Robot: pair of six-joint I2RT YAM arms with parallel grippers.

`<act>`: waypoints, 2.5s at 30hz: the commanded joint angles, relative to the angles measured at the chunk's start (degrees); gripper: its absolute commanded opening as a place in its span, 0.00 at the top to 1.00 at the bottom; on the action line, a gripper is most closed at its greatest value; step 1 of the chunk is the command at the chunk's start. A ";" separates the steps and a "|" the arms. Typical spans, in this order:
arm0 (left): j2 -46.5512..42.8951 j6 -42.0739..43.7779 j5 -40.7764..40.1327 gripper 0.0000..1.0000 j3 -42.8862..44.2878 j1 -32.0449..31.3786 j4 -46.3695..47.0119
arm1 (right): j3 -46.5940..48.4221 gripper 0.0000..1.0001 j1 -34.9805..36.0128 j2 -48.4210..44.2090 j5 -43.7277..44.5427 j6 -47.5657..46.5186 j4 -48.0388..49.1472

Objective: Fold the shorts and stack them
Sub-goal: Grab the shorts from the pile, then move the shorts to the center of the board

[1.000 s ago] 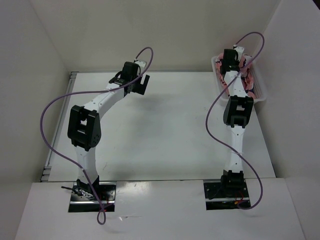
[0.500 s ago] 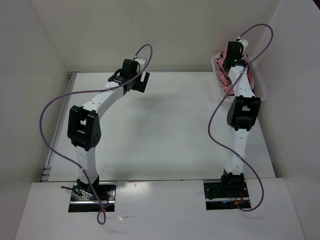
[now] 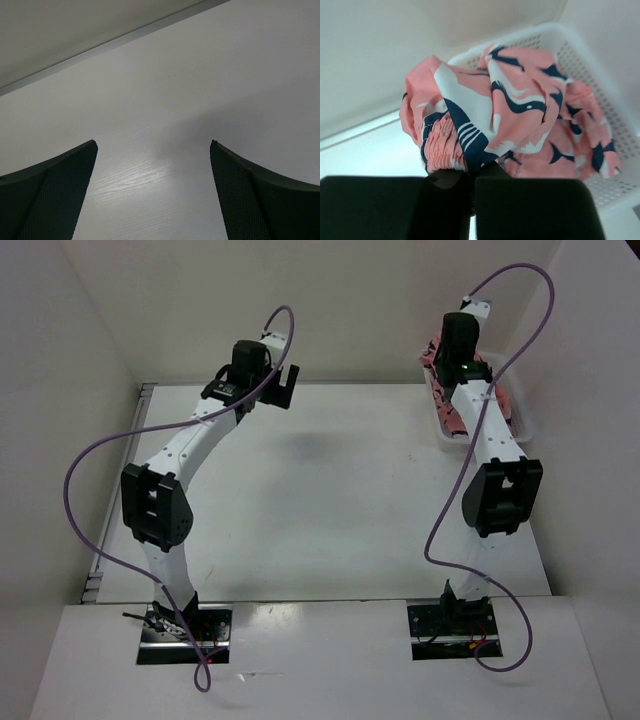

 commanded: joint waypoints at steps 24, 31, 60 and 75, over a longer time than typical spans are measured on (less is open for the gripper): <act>-11.49 0.19 -17.50 0.00 -2.88 -0.25 9.20 | 31.75 1.00 17.65 -5.71 -22.63 -4.62 4.48; -14.75 0.19 -22.10 0.00 -8.71 4.41 11.07 | 25.61 0.26 17.65 5.81 -9.66 1.67 1.23; -0.08 0.19 7.89 0.00 -21.48 -8.86 -4.32 | -38.28 0.01 12.12 -7.27 -19.69 -27.23 0.70; 4.94 0.19 13.80 0.96 -24.61 -10.44 4.81 | -48.14 0.74 17.29 -9.63 -28.66 -43.95 -4.48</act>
